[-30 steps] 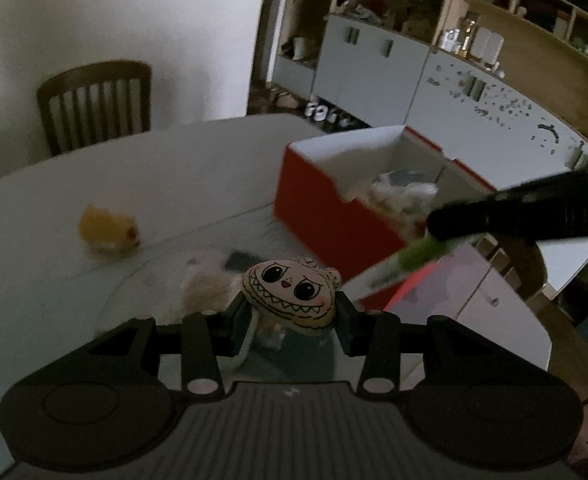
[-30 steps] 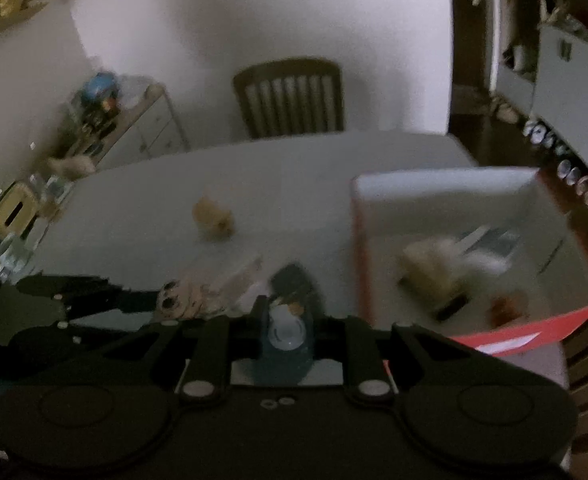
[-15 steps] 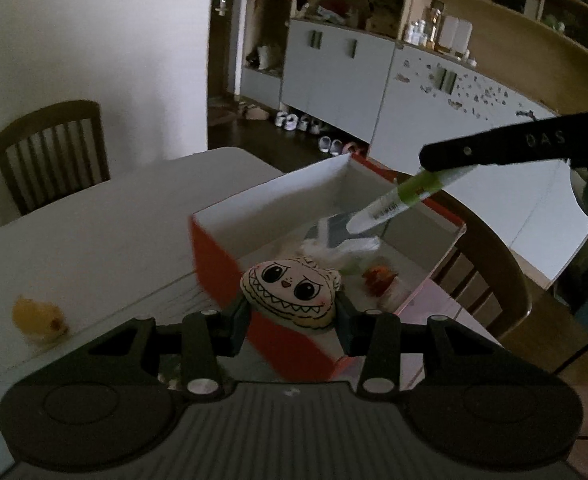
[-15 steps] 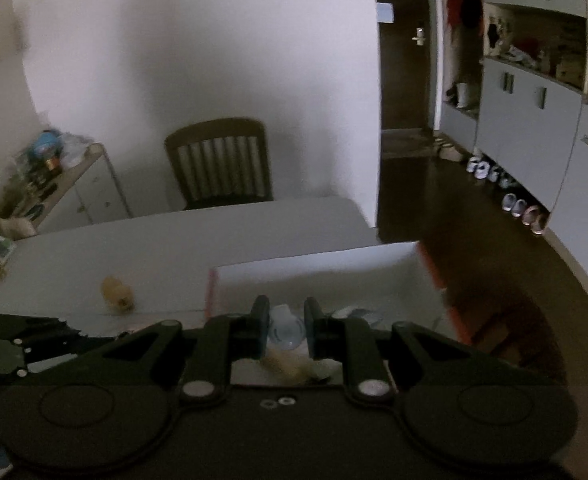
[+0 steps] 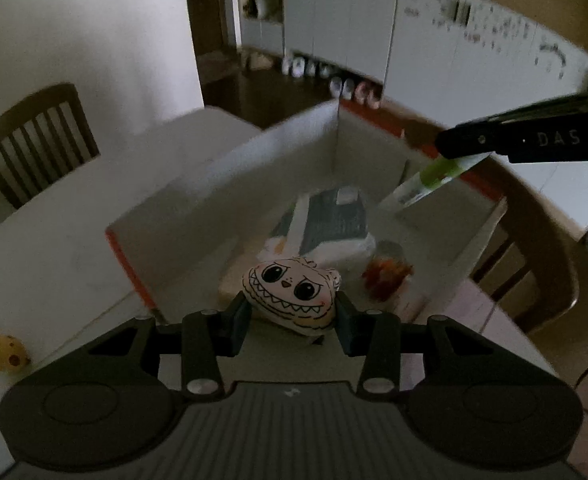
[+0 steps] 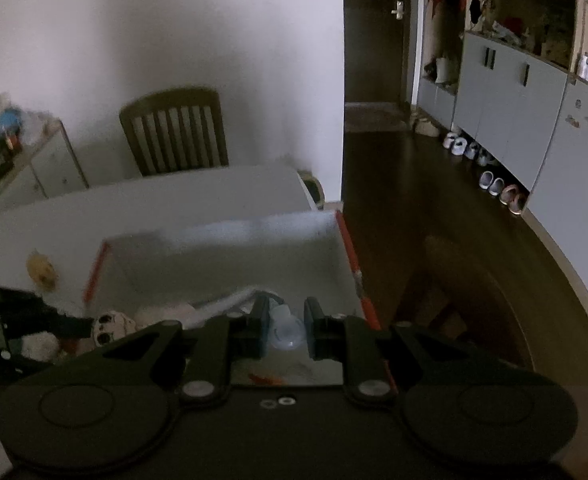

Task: Organize objects
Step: 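Carry the plush and tube with both tools into the red shoebox, then open both tools to release the plush and tube in the box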

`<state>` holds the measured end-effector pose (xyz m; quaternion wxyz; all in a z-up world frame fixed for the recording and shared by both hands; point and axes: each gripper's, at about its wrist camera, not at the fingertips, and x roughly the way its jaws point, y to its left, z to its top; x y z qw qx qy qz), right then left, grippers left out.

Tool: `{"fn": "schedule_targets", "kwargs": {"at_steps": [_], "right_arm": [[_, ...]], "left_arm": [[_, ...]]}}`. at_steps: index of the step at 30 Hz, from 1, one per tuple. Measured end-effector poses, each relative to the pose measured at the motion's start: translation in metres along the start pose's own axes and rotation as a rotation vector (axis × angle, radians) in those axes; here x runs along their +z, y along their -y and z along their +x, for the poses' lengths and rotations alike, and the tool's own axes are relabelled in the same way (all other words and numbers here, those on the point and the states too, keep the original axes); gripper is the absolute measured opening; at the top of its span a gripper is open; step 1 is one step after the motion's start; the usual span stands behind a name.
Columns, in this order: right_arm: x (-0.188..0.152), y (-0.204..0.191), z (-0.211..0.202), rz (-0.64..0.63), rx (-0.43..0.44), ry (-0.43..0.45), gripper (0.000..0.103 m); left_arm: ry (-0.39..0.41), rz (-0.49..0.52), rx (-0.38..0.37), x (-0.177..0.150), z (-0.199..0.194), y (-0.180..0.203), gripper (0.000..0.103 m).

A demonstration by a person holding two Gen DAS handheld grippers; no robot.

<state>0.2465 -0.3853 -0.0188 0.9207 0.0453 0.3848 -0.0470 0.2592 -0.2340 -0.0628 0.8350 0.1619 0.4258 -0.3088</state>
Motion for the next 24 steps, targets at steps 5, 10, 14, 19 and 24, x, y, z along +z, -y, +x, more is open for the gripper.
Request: {"fn": "schedule_targets", "kwargs": {"at_steps": [5,10,14,19,24], "right_arm": [[-0.011,0.003,0.022,-0.044,-0.010,-0.044,0.017],[-0.022,-0.005,0.036,-0.098,-0.003,-0.073,0.017],[-0.030,-0.009,0.045,-0.140,0.012,-0.100,0.017],[-0.042,-0.017,0.055,-0.173,0.028,-0.147,0.017],[-0.045,-0.013,0.062,-0.166,0.036,-0.167,0.017]], "left_arm": [[-0.055,-0.001,0.014,0.005,0.024,0.007,0.043],[-0.091,0.019,0.036,0.010,0.040,0.015,0.043],[-0.111,0.022,0.044,0.012,0.049,0.018,0.043],[-0.137,0.035,0.039,0.014,0.058,0.019,0.043],[-0.147,0.076,0.060,0.016,0.064,0.026,0.043]]}}
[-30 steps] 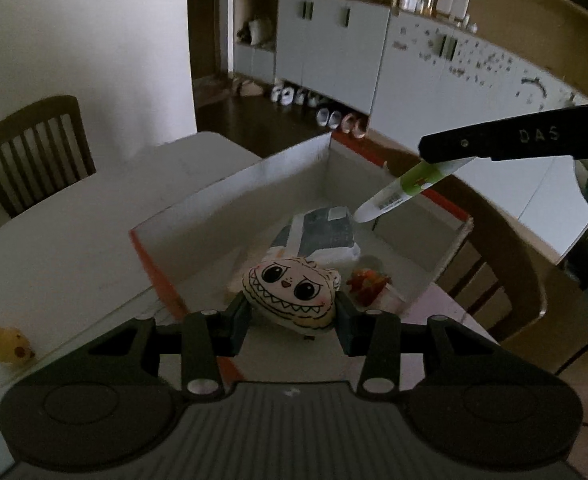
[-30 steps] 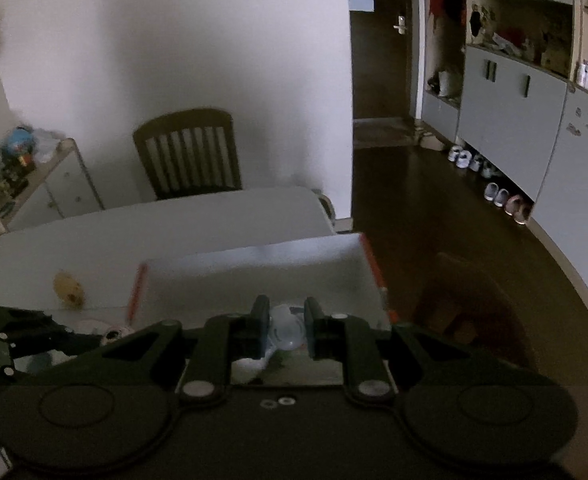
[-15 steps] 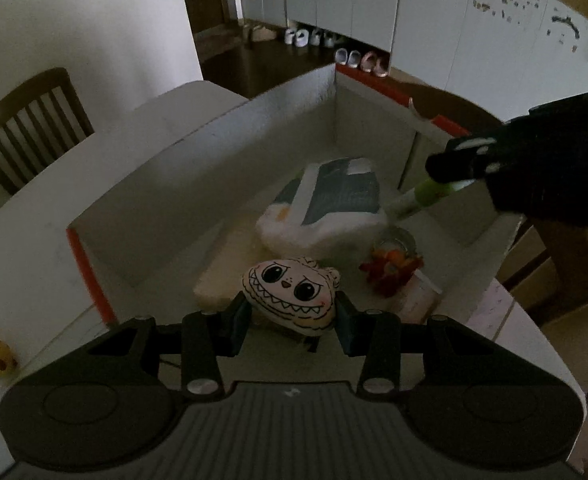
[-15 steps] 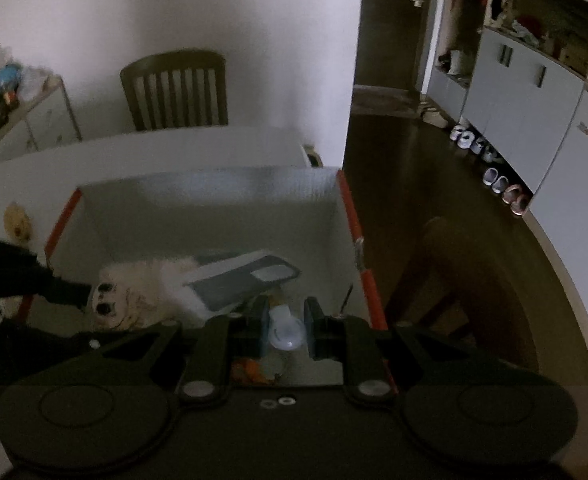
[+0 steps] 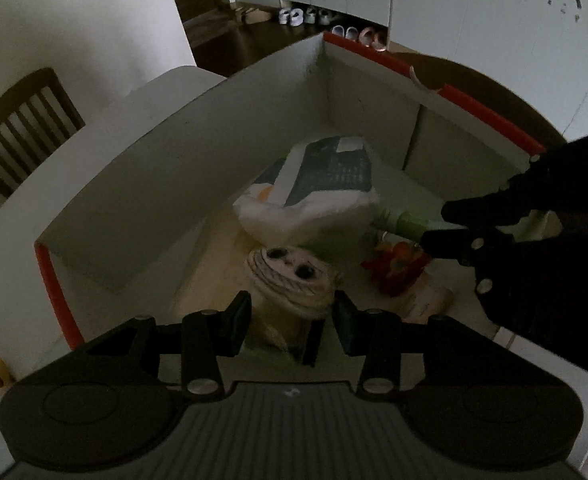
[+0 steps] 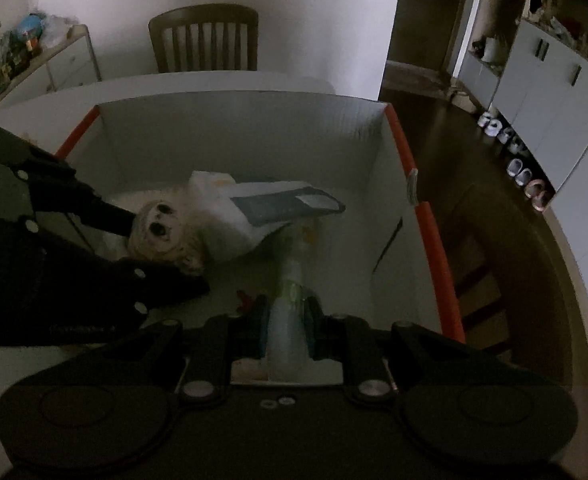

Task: Organize objects
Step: 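Open both tools to release the plush and tube in the box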

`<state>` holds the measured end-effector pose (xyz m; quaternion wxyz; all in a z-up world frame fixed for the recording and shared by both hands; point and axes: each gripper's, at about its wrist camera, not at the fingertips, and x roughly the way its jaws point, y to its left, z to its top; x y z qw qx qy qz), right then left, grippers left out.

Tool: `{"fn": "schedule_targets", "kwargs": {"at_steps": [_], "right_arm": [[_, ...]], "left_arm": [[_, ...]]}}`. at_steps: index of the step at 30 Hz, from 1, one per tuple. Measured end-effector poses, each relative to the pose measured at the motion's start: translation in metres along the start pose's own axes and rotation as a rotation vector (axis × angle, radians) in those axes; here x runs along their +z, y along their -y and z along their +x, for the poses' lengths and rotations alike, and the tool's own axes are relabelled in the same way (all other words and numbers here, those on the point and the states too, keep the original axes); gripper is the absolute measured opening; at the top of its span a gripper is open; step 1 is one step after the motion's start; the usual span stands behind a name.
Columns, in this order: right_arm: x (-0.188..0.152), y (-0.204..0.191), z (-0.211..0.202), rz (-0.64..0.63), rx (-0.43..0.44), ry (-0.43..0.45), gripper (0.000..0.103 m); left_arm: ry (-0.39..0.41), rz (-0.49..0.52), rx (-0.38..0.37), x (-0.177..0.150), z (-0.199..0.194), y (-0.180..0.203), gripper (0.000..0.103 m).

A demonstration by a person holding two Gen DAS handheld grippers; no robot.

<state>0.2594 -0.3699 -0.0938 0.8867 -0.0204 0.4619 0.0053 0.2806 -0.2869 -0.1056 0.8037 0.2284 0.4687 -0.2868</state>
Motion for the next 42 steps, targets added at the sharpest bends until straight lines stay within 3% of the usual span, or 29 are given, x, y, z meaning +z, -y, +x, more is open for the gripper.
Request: {"fn": "schedule_targets", "kwargs": {"at_steps": [5,9,13,17,21,26,32,37,42], "right_arm": [[0.001,0.007,0.003,0.021,0.017,-0.020,0.018],[-0.001,0.013,0.003,0.025,0.022,-0.027,0.023],[0.000,0.016,-0.002,0.031,0.042,-0.023,0.027],[-0.001,0.020,-0.010,0.039,0.053,-0.010,0.043],[-0.001,0.020,-0.018,0.043,0.064,0.000,0.047],[-0.001,0.020,-0.030,0.045,0.065,0.014,0.058],[-0.003,0.014,-0.047,0.051,0.061,0.040,0.062],[-0.004,0.002,-0.064,0.059,0.057,0.071,0.064],[-0.004,-0.016,-0.079,0.085,0.055,0.095,0.068]], "left_arm": [[-0.001,0.013,0.009,0.003,0.003,0.008,0.045],[0.003,-0.014,0.003,0.002,0.003,0.008,0.063],[0.008,-0.063,-0.027,0.000,0.001,0.001,0.069],[0.023,-0.081,-0.028,-0.005,-0.005,-0.001,0.071],[0.048,-0.095,-0.035,-0.012,-0.014,-0.003,0.083],[0.068,-0.105,-0.052,-0.019,-0.025,-0.015,0.083],[0.110,-0.149,-0.075,-0.032,-0.042,-0.026,0.084],[0.156,-0.168,-0.110,-0.044,-0.061,-0.034,0.100],[0.206,-0.173,-0.137,-0.057,-0.082,-0.045,0.101]]}}
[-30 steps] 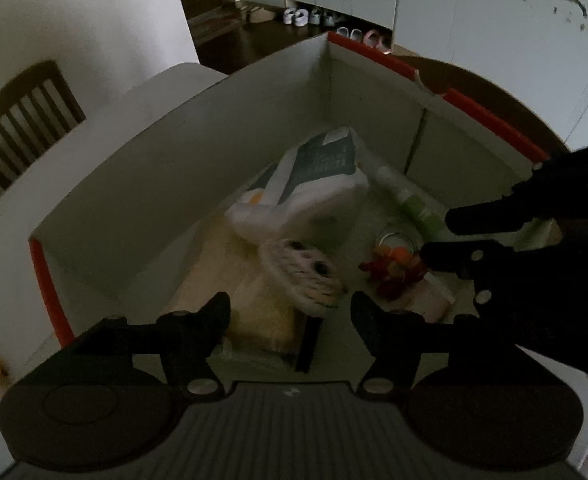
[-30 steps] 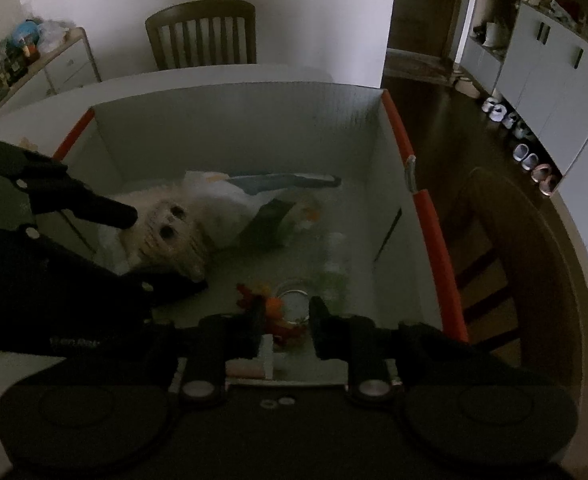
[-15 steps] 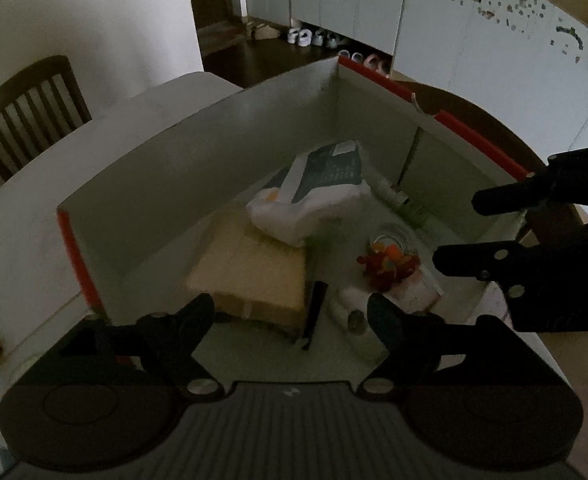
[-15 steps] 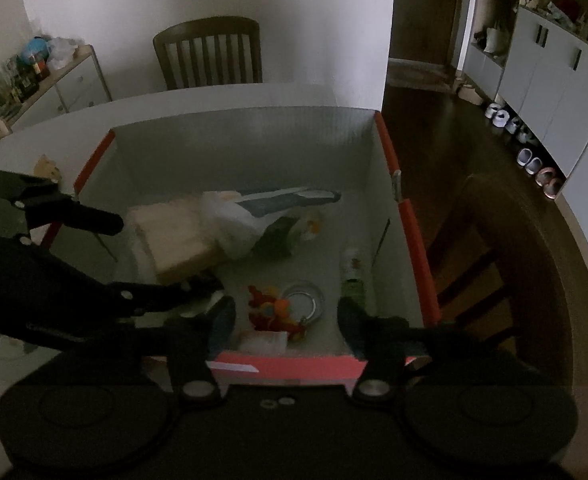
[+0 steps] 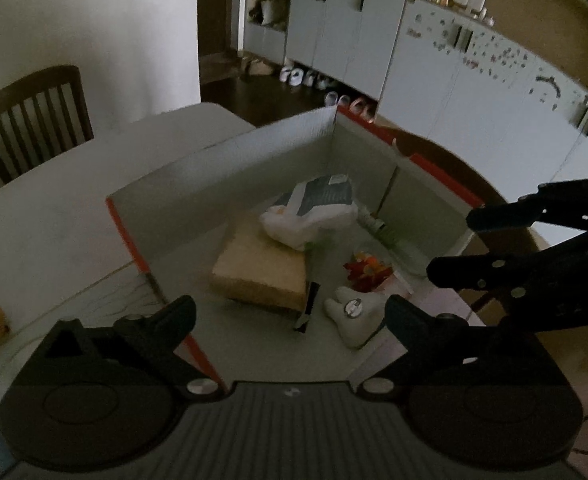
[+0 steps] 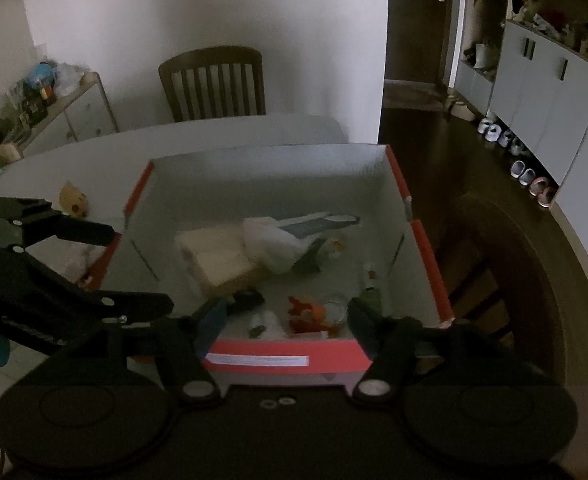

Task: Organize objects
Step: 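Open both tools to release the plush and tube in the box, then withdraw both tools from the box back over the turntable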

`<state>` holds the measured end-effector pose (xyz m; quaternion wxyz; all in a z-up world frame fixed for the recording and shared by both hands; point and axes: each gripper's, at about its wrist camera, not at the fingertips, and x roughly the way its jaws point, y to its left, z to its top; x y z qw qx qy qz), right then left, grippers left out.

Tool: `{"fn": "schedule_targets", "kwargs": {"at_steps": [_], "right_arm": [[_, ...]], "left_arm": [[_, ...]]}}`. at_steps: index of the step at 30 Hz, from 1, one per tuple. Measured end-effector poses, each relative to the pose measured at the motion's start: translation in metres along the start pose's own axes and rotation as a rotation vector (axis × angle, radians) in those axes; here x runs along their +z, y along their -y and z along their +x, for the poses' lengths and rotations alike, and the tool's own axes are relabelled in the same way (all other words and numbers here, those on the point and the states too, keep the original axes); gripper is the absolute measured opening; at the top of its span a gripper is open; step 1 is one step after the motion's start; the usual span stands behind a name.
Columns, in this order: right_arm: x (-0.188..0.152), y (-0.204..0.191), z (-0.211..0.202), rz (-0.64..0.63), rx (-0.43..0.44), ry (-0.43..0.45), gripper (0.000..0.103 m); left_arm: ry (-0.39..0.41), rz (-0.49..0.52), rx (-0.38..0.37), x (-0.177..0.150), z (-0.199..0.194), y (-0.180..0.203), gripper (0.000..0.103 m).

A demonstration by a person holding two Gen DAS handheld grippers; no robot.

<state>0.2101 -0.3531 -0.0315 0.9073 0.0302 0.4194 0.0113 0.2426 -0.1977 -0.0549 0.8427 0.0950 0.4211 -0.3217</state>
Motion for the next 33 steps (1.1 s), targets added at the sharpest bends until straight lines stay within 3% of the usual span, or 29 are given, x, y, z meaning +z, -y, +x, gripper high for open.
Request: {"fn": "schedule_targets", "kwargs": {"at_steps": [6,19,25,33], "right_arm": [[-0.004,-0.028,-0.016,0.026,-0.001,0.024,0.074],[-0.008,-0.101,-0.031,0.044,-0.009,0.064,0.078],[-0.009,-0.142,-0.024,0.019,0.004,0.066,0.080],[-0.008,-0.192,-0.009,-0.017,0.021,0.071,0.086]], "left_arm": [[0.032,-0.015,-0.030,-0.011,-0.027,-0.020,0.101],[0.065,-0.027,-0.044,-0.044,-0.078,-0.074,0.102],[0.065,-0.025,-0.012,-0.064,-0.093,-0.106,0.103],[0.040,-0.097,0.055,-0.094,-0.105,-0.168,0.103]]}}
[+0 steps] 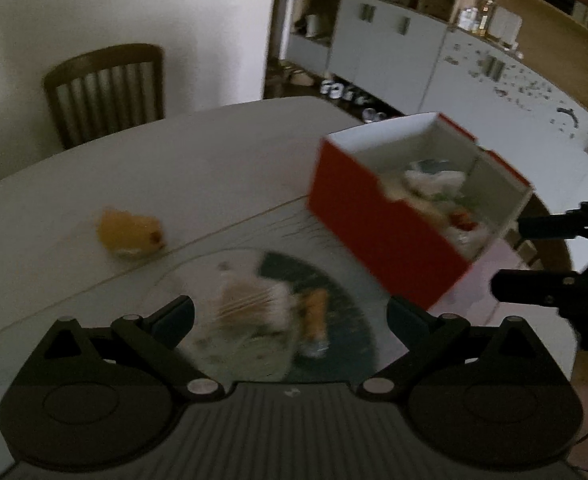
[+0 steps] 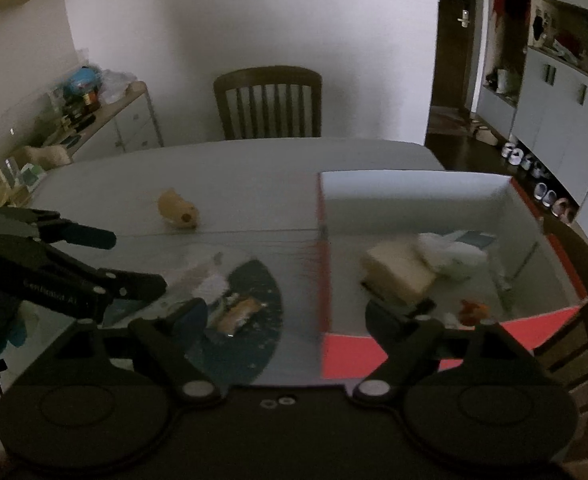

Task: Organize objects
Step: 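Withdraw both tools from the box back over the turntable, then grasp the white round container with the left tool while the right tool grasps the cotton swab pack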

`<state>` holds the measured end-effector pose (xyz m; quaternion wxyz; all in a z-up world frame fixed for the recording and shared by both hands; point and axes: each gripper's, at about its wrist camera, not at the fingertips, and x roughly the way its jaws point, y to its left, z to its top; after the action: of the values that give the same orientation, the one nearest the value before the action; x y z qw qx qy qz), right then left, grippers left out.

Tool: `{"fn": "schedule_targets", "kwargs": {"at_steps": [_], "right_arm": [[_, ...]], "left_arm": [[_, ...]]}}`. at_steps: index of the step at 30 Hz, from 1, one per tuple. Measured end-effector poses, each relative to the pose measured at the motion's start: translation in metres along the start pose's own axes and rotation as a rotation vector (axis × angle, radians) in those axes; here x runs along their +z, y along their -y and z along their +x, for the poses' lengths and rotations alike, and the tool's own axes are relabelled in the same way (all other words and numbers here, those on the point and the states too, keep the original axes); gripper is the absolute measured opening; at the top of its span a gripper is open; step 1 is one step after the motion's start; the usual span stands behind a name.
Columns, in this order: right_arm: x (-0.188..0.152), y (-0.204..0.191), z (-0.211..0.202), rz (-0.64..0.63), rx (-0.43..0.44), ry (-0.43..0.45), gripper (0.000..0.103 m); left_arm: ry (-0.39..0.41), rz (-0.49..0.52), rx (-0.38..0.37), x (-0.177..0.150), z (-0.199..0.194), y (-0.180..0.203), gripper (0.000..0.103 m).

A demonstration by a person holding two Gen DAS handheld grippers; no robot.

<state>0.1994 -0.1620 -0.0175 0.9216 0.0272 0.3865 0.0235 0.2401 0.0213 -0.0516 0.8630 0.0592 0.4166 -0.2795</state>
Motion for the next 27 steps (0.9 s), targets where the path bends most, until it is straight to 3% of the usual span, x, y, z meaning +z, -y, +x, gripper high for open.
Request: {"fn": "schedule_targets", "kwargs": {"at_steps": [6,13,27], "right_arm": [[0.001,-0.030,0.019,-0.036,0.002,-0.021,0.086],[0.000,-0.053,0.053,-0.065,-0.005,-0.079,0.086],[0.016,-0.061,0.117,-0.117,0.010,-0.171,0.086]], "left_arm": [[0.003,-0.006,0.071,-0.015,-0.004,-0.037,0.103],[-0.007,-0.014,0.095,-0.025,0.006,-0.065,0.103],[-0.045,0.112,0.034,-0.059,0.062,-0.037,0.103]]}}
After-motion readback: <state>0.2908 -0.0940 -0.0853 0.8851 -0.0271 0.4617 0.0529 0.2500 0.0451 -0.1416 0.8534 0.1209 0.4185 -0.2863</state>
